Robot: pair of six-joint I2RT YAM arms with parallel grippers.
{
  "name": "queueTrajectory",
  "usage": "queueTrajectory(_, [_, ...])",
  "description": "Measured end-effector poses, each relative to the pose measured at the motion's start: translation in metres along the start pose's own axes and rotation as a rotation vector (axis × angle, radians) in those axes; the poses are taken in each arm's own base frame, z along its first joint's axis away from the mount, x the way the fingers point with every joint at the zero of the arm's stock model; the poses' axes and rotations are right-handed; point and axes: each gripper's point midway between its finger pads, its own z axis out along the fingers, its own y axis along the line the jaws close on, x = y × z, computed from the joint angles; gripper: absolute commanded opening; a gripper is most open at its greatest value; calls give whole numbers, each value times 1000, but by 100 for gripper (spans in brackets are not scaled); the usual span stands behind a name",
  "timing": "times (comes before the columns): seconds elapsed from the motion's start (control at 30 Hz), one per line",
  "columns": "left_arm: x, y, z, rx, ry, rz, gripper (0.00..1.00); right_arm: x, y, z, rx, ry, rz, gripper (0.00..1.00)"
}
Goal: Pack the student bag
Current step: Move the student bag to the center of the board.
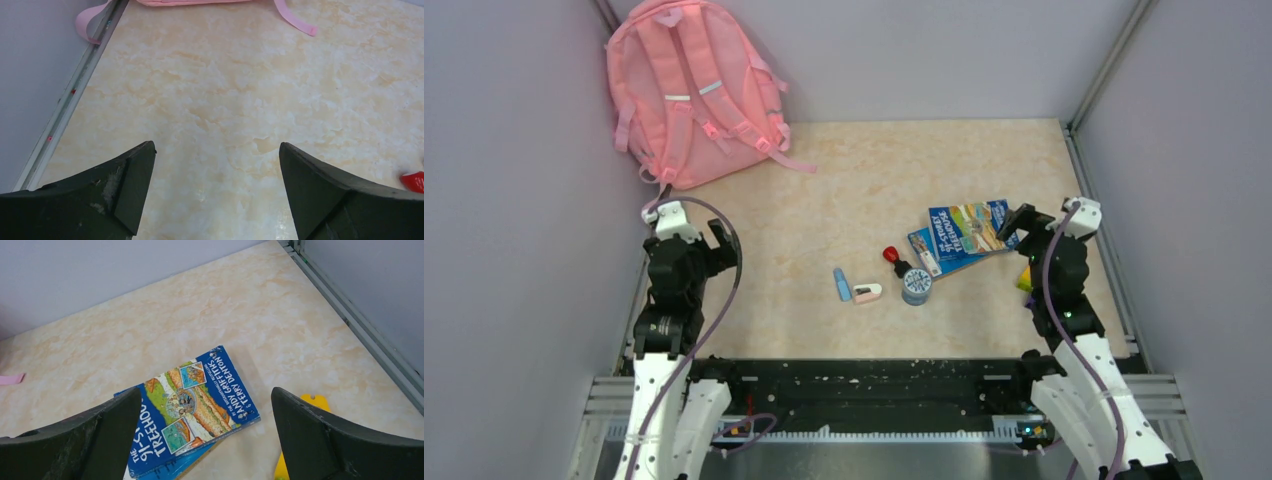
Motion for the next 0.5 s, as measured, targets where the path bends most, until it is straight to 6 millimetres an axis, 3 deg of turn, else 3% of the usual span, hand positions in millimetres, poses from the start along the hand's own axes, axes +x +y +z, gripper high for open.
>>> queueTrajectory(0.5, [5,-3,8,3,30,-14,98,-5,1,-6,-18,-31,12,99])
